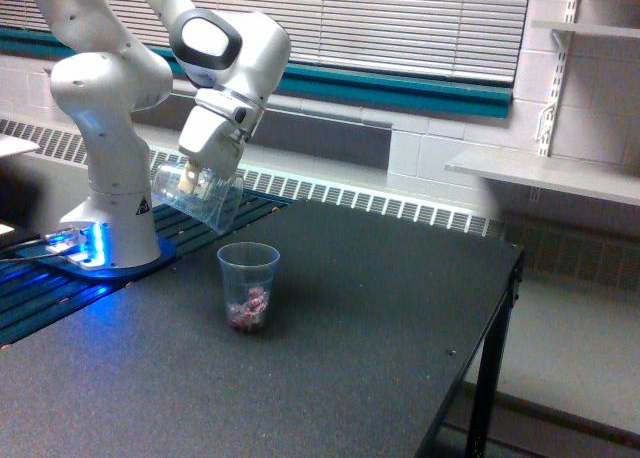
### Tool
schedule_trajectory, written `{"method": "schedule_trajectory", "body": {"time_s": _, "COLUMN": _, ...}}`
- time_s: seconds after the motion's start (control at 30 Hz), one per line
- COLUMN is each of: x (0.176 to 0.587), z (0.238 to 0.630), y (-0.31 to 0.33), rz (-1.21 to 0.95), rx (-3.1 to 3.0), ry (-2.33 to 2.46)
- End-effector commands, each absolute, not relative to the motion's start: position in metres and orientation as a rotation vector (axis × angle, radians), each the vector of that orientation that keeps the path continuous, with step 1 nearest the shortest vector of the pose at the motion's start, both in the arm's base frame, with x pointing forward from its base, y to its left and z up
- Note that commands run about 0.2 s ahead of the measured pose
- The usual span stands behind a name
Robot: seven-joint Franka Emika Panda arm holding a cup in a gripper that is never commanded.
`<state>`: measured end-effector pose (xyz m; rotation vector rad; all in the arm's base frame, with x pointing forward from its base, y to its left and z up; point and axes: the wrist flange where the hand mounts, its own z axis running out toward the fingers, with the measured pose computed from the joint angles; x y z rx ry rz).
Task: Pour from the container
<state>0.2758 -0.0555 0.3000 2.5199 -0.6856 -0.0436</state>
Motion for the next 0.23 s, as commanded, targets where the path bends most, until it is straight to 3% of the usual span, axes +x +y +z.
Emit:
{"method": "schedule_trajectory", "body": {"time_s": 0.03, "x": 0.2654, "z": 0.2867, "y": -0.0502, "rz": -0.081, "rx": 2.513, "ry": -0.676}}
{"method": "schedule_trajectory", "body": {"time_s": 0.23, "x": 0.2668, "z": 0.2880, "y": -0.0490, "rz": -0.067, "rx": 2.529, "ry": -0.682}}
